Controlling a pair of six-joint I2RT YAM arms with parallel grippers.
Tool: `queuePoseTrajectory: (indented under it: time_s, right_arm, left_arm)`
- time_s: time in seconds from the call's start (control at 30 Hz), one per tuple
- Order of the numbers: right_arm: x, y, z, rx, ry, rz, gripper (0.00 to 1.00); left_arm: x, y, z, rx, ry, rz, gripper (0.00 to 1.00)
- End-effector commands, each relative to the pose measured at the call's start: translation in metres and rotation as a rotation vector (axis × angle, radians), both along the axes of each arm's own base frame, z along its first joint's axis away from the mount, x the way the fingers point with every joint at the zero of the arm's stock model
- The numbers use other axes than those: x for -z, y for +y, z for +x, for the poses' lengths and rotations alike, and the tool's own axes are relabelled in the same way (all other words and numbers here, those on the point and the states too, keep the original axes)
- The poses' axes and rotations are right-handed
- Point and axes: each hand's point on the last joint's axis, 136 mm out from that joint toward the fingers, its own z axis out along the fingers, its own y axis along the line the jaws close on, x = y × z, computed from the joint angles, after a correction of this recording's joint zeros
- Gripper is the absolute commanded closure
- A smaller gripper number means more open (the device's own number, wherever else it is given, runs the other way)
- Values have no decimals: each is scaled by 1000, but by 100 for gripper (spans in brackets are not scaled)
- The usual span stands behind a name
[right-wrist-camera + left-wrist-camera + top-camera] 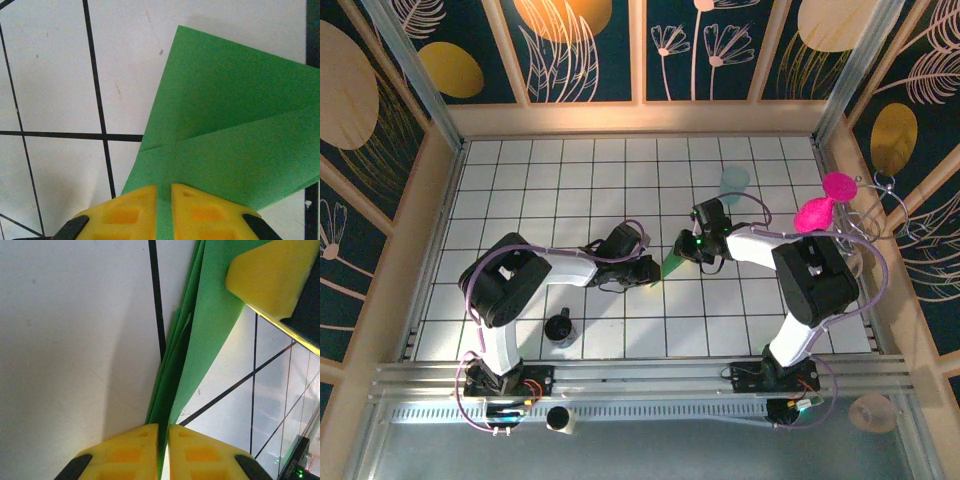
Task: Fold a paper plane with a square sheet of paper (pick it up from the middle)
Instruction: Fold the wing for the fifth time at the center of the table.
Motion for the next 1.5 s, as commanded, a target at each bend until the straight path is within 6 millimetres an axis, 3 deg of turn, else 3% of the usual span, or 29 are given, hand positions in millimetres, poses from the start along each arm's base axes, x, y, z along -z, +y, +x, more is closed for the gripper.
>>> queuePoseTrajectory:
  time_s: [0.0,0.6,0.7,0.9,1.07,1.33,1.47]
  right_arm:
    - [18,-14,-7,38,55,-45,83]
    - [36,-15,-11,12,107,-76,83]
    - [38,-17,-12,10,116,-89,83]
    - [36,-17,-10,6,114,-95,83]
    - [35,-16,-8,0,113,-89,83]
    - [37,-14,-8,-3,119,-81,84]
    - [38,-15,-9,-5,125,-83,85]
  left_arm:
    - [10,14,-3,-37,31,46,86]
    - [8,15,-4,-34,30,44,87]
    - [-1,16,2,-39,3,43,86]
    - [-45,19,23,-76,-130,14,77]
    - [-61,6,28,-30,-170,-40,77]
    - [-57,-26,29,64,-165,-54,89]
    - [-40,-31,29,82,-140,-3,92]
